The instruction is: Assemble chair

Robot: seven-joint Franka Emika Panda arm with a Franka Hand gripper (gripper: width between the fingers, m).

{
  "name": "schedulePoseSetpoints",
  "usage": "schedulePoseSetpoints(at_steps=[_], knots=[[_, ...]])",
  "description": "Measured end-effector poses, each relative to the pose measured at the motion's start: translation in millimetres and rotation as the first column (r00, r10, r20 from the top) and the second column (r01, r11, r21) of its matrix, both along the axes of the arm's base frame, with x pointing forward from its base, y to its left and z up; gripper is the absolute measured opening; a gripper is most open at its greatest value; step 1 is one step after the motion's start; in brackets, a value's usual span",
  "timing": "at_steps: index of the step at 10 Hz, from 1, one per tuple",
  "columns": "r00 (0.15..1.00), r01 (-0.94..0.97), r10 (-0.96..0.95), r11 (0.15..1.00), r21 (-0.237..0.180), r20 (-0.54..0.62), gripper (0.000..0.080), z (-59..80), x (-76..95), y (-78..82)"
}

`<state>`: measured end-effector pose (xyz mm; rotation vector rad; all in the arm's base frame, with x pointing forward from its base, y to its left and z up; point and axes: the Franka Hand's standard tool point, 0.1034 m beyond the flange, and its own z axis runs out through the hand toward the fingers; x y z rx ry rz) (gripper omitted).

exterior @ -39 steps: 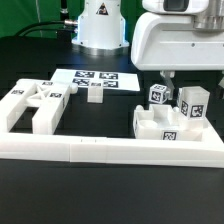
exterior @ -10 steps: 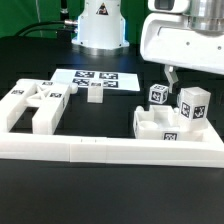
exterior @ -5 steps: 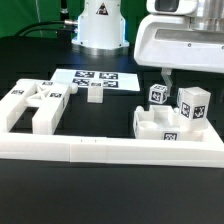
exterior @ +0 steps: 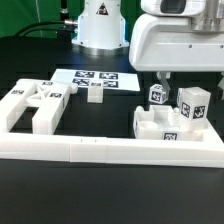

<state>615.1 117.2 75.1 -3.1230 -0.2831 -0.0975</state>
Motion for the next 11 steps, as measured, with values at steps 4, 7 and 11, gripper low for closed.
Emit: schedulePoseSetpoints(at_steps=[4, 7, 11], knots=[[0.996, -0.094, 0.094, 0.996, -0.012, 0.001, 0.0285, 0.1, 0.3, -1.3], [0.999, -0.048, 0.048, 0.999, -0.009, 0.001, 0.0285, 0.0, 0.3, -1.2], [0.943, 0.333, -0.333, 0.943, 0.021, -0.008, 0.0285, -0.1, -0.3, 0.5]])
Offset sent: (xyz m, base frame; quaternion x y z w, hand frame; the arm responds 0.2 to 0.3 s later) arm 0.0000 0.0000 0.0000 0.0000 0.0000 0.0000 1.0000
